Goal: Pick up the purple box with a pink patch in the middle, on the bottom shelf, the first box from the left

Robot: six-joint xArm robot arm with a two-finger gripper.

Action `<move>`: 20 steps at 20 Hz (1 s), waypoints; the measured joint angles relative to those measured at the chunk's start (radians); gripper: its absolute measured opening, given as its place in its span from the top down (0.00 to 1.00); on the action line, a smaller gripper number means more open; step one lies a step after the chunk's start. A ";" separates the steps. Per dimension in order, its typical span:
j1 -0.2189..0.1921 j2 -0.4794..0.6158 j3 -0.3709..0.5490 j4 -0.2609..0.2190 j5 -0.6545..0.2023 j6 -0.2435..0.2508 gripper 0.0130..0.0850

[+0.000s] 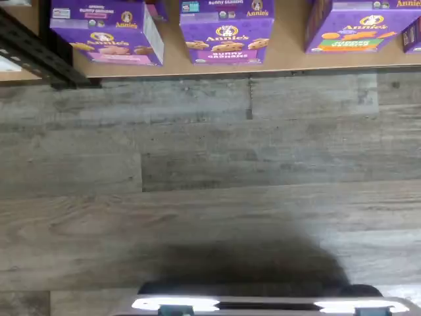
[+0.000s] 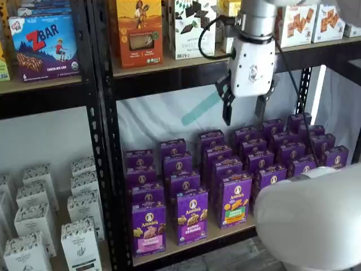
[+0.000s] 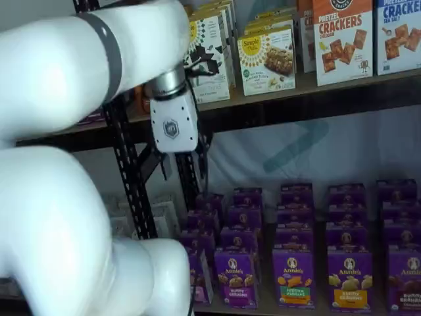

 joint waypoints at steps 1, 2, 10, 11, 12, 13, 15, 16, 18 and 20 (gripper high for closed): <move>0.002 0.006 0.019 -0.001 -0.024 0.002 0.00; 0.003 0.010 0.032 0.000 -0.042 0.002 0.00; 0.021 0.066 0.170 0.004 -0.267 0.012 0.00; 0.024 0.078 0.183 0.000 -0.292 0.015 0.00; 0.028 0.092 0.192 -0.006 -0.313 0.021 0.00; 0.032 0.107 0.200 -0.015 -0.332 0.029 0.00; 0.040 0.143 0.222 -0.030 -0.383 0.042 0.00; 0.043 0.163 0.236 -0.033 -0.418 0.046 0.00; 0.046 0.194 0.257 -0.036 -0.478 0.051 0.00; 0.049 0.230 0.274 -0.038 -0.534 0.055 0.00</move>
